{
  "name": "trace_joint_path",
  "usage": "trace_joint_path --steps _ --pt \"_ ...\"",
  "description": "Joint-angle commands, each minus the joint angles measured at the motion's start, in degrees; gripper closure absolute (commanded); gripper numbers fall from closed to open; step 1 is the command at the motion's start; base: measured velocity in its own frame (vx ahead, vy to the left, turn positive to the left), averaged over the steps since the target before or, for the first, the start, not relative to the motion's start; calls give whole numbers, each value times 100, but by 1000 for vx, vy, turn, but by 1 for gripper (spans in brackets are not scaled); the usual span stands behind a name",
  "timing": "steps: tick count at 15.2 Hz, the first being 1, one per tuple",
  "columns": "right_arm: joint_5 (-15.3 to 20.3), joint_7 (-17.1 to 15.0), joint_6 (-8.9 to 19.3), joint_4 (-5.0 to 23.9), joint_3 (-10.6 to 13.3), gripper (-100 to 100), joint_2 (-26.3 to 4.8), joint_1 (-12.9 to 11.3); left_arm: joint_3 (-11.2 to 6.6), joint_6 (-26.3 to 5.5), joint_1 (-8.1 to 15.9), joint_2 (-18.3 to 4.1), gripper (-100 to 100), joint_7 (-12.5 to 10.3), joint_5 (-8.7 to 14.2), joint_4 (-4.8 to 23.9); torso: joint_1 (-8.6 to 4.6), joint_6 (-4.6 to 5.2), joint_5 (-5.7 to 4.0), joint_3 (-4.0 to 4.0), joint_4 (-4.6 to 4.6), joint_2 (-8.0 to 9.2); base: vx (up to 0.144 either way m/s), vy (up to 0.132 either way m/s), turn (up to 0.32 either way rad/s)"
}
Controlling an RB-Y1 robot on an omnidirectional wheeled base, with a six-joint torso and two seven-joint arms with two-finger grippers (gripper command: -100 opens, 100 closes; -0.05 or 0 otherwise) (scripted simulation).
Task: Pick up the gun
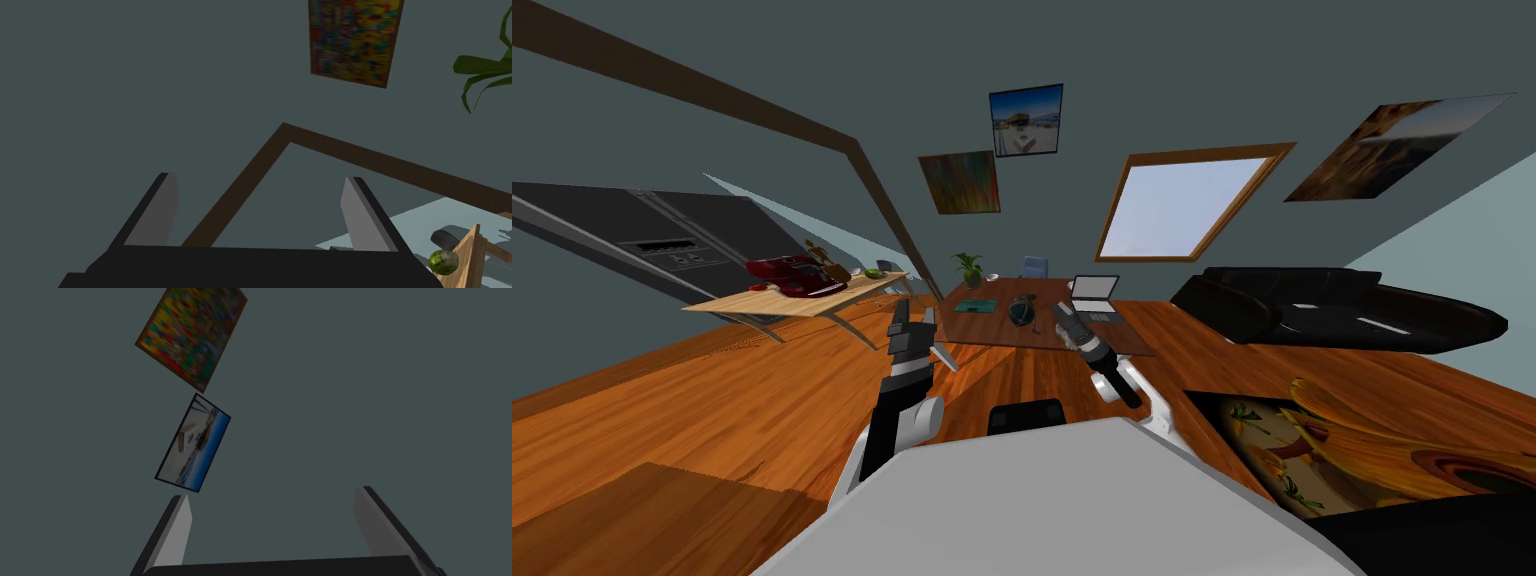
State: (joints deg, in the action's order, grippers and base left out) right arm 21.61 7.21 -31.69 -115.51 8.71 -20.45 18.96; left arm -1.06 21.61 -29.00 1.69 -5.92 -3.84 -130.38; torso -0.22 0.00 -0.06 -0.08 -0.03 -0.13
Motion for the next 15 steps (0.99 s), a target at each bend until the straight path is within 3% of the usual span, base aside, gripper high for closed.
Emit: trace_joint_path --steps 1,2,3,5,8,10,11,13,14,15 --pt "286 -8 -96 286 126 -100 -210 -216 0 0 0 0 0 0 0 0 0 0 0 0 0 0 13 -44 56" --pt "299 -8 -96 373 126 -100 -210 -216 0 0 0 0 0 0 0 0 0 -2 1 1 0 1 13 -51 71" --pt "488 -25 -171 518 232 -100 -395 -404 0 0 0 0 0 0 0 0 -1 -1 0 1 0 2 23 -59 87" --pt "558 -25 -171 672 232 -100 -395 -404 0 0 0 0 0 0 0 0 -5 -2 -1 -1 0 -1 18 -54 54" --pt "993 -60 -330 1127 456 -100 -750 -799 0 0 0 0 0 0 0 0 0 -1 0 1 0 2 15 -52 79" --pt "1101 -60 -330 1303 456 -100 -750 -799 0 0 0 0 0 0 0 0 -5 -1 -1 0 0 0 17 -54 63" --pt "1308 -79 -412 1487 573 -100 -919 -1004 0 0 0 0 0 0 0 0 -1 0 0 1 0 1 13 -48 58" --pt "1384 -79 -412 1631 573 -100 -919 -1004 0 0 0 0 0 0 0 0 -1 -1 0 0 0 1 13 -45 57" --pt "1613 -98 -497 1856 693 -100 -1082 -1214 0 0 0 0 0 0 0 0 3 0 1 1 1 2 13 -39 52" --pt "1673 -98 -497 1967 693 -100 -1082 -1214 0 0 0 0 0 0 0 0 3 -2 1 1 1 1 16 -44 76"
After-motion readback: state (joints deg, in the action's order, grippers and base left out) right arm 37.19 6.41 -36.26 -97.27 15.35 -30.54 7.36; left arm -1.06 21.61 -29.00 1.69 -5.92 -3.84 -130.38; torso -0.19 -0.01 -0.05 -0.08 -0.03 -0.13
